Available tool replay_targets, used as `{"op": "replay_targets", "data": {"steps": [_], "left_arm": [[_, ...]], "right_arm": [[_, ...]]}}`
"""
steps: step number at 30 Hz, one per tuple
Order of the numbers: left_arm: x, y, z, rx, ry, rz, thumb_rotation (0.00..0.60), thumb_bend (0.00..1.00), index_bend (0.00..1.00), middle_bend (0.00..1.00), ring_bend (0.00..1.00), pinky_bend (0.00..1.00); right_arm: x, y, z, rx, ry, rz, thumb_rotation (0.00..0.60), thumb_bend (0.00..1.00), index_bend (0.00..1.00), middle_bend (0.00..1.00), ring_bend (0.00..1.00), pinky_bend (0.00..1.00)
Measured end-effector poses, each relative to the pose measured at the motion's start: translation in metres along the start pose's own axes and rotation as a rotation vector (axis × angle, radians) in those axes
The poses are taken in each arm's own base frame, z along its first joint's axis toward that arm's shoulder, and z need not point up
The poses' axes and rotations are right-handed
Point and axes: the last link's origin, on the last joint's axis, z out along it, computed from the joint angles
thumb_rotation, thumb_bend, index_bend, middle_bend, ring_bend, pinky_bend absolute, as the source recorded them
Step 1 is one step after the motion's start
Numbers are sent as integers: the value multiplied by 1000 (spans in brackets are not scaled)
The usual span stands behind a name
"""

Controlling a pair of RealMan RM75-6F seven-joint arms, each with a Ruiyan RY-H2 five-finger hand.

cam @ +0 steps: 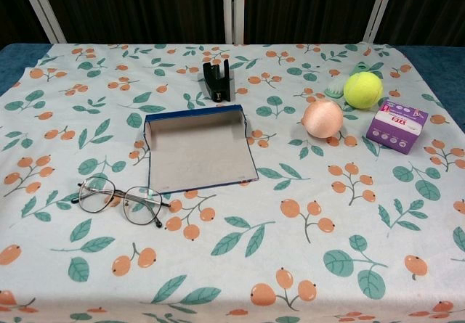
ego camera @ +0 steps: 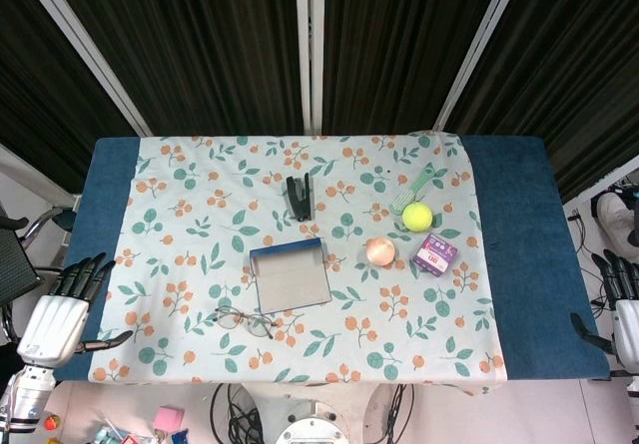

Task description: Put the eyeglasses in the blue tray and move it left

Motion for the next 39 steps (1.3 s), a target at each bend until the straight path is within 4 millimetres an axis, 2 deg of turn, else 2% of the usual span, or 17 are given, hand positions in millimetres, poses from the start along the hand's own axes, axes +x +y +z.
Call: {"op": "replay_targets", "data": {"steps": [8,15,22,29,34,39], "left_arm": [[-1,1,-1,-3,-1,0,361,19,42,21,58,135],[-3,14,0,-68,-16,-30,455,20,89,28,58,135],[-17,45,13,-200,-86,-53,501,26,94,29,58,135],[-42,87,30,-323,-168,-75,597,31,114,29,58,135],[-60,110,43,-377,-215,-81,600,47,140,29,58,135],[-71,115,54,-367,-241,-72,600,77,186,29,58,135]], "right_arm": [[0,2,-1,-3,0,1,600,201,0,0,0,0],[2,5,-1,-8,16,11,600,200,0,0,0,0],[5,4,3,-5,21,9,600,200,0,0,0,0],[7,8,3,-14,24,13,600,200,0,0,0,0],[12,14,2,-33,37,18,600,200,0,0,0,0],[15,19,1,-45,44,18,600,200,0,0,0,0]]}}
